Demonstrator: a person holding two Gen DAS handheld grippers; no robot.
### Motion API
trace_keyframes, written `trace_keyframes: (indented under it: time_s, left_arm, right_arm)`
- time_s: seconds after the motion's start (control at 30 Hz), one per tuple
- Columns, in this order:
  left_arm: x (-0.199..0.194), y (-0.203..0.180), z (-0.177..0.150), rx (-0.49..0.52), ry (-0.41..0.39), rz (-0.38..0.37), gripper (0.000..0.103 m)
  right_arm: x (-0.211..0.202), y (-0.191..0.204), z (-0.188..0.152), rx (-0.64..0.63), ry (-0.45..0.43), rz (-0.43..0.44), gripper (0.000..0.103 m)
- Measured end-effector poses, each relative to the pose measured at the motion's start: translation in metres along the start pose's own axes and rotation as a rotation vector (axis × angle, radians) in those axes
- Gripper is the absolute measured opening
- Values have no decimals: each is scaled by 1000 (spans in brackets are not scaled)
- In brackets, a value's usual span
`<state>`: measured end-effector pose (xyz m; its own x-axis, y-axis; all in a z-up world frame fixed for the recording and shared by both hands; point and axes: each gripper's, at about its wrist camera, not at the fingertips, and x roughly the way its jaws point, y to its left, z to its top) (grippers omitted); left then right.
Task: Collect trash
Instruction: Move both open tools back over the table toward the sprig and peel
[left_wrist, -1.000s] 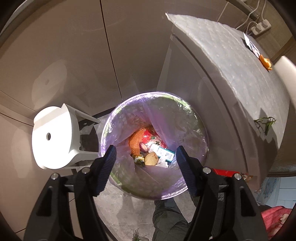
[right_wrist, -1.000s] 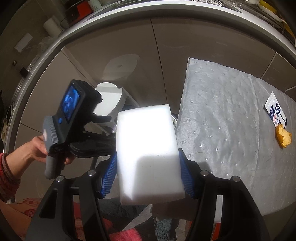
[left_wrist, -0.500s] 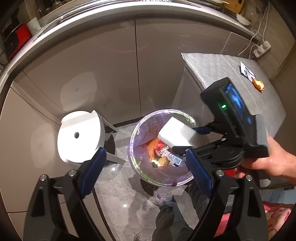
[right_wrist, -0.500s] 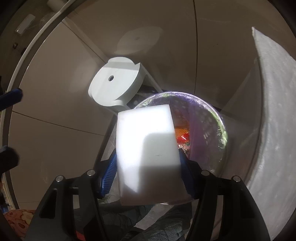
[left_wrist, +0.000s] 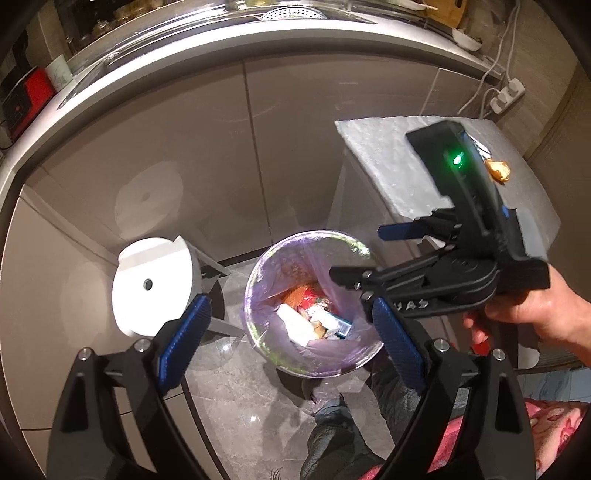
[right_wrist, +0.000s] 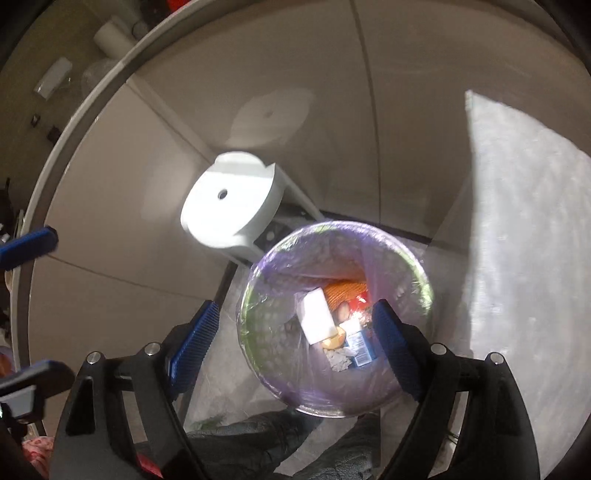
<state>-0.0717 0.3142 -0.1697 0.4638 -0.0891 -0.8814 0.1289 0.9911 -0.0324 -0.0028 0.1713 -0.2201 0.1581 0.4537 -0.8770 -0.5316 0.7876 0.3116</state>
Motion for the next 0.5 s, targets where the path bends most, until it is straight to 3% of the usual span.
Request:
trace_keyframes:
  time_s: [0.13, 0.3, 0.43, 0.5]
  left_arm:
    - [-1, -37, 10, 80, -44, -115, 91]
    - [23, -103, 26, 227, -51, -254, 91]
    - [49, -159, 30, 402, -43, -291, 91]
    - [61, -183, 28, 501, -35, -293, 86]
  right_arm:
    - [-77, -51, -8, 94, -138, -81, 91]
    - [-146, -111, -43, 179, -189, -201, 91]
    - [-176, -146, -79, 268, -196, -256, 91]
    - [-189, -159, -94, 305, -201, -270, 91]
